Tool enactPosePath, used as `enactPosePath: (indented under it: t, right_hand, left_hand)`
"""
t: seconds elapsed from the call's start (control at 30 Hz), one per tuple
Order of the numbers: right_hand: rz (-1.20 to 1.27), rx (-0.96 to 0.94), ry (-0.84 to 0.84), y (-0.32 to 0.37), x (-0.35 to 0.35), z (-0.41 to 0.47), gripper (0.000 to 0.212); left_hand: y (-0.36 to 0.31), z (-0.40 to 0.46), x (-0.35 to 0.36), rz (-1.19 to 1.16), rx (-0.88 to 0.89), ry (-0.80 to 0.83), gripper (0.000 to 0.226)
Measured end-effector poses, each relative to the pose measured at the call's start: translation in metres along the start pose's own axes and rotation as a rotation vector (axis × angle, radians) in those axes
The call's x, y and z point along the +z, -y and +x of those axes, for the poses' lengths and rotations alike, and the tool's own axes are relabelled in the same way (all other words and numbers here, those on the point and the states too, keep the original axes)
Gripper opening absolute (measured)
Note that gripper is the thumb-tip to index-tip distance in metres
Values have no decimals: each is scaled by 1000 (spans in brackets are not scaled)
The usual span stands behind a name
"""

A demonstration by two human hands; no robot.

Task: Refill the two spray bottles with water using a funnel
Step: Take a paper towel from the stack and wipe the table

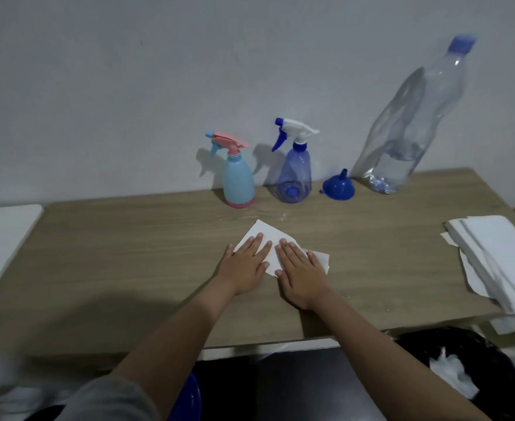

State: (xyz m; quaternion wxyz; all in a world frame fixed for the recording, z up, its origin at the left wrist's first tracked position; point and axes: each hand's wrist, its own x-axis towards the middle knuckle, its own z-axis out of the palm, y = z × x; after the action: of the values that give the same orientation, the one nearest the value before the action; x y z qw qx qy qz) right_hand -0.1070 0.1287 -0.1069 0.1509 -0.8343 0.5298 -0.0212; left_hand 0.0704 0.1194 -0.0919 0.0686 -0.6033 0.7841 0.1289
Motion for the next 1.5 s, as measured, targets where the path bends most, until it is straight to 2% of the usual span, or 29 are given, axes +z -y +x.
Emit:
enactPosePath:
  t: [0.5, 0.7, 0.9, 1.1, 1.23, 1.5]
  right_hand:
    - [18, 121, -20, -134, -38, -31, 85]
    - [26, 193, -9, -175, -47, -54, 63]
    - [18, 291, 9, -204, -52, -90, 61]
    - [33, 384, 12, -200, -46, -118, 58]
    - [43, 446, -6, -182, -36, -132, 68]
    - [76, 501, -39, -115, -13, -149, 56]
  left_hand:
    - [-125, 85, -10, 14, 96, 31, 54]
    - [-171, 106, -11, 24, 156, 54, 54]
    - [-218, 110, -9, 24, 237, 66, 54]
    - [-233, 98, -4, 53, 290, 112, 54]
    - [-231, 82, 0, 56, 319, 125, 53]
    - [-192, 34, 7, 86, 341, 147, 52]
